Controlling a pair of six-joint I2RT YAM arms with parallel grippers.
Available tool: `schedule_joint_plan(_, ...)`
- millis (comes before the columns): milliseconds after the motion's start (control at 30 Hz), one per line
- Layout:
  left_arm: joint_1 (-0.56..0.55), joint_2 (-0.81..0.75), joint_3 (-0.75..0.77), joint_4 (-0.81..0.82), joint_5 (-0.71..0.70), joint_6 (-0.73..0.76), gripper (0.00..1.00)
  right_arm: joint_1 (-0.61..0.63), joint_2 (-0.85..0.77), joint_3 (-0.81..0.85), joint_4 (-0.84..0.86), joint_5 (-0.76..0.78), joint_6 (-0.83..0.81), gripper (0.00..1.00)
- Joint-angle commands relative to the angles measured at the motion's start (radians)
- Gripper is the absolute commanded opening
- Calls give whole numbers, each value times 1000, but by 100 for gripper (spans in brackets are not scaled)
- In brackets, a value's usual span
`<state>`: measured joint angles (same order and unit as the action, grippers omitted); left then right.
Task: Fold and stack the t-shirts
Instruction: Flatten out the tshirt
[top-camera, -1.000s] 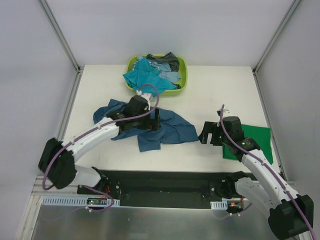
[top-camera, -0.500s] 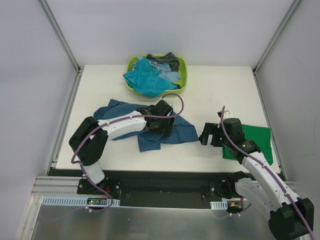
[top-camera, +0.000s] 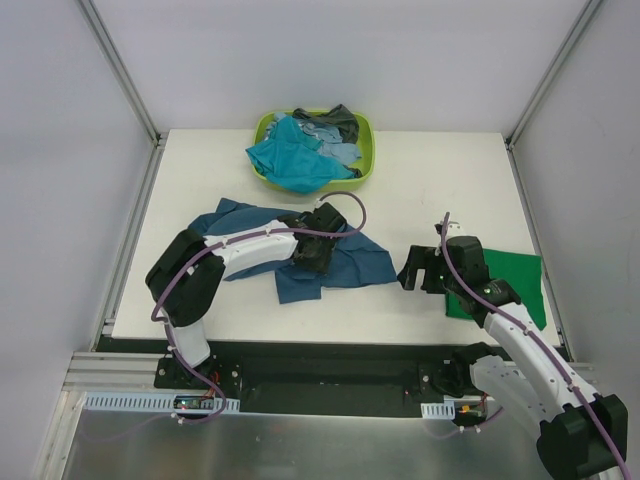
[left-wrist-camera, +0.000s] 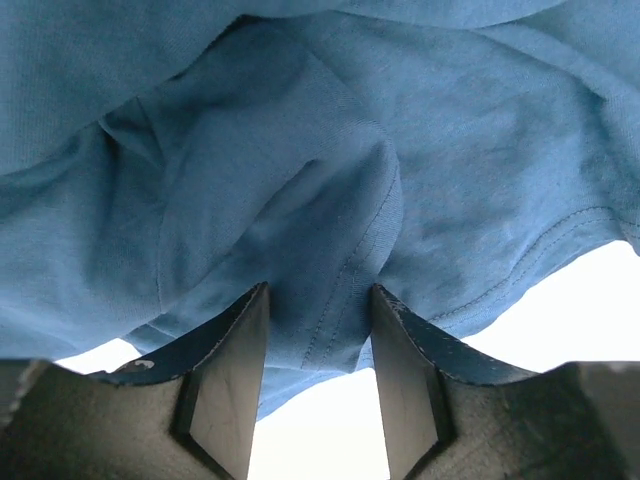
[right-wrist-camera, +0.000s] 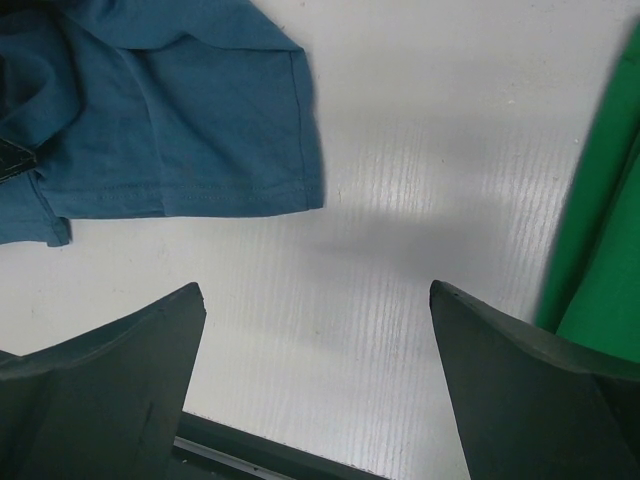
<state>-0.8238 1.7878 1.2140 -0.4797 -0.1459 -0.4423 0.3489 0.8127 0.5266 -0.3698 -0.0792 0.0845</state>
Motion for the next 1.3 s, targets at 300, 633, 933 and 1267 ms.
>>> schedule_joint_plan(300, -3, -88, 12, -51, -152, -18, 11, 4, 17, 7, 23, 22, -12, 96)
schedule_joint_plan(633, 0, -347, -132, -72, -395, -105, 0, 2, 72, 13, 29, 15, -19, 96)
schedule_joint_plan(933, 147, -724, -359, -125, -592, -265, 0, 103, 267, 131, 8, 73, 58, 96)
schedule_joint_plan(1267, 218, -895, -442, -125, -607, -288, 0, 219, 615, 343, -55, 217, 161, 91)
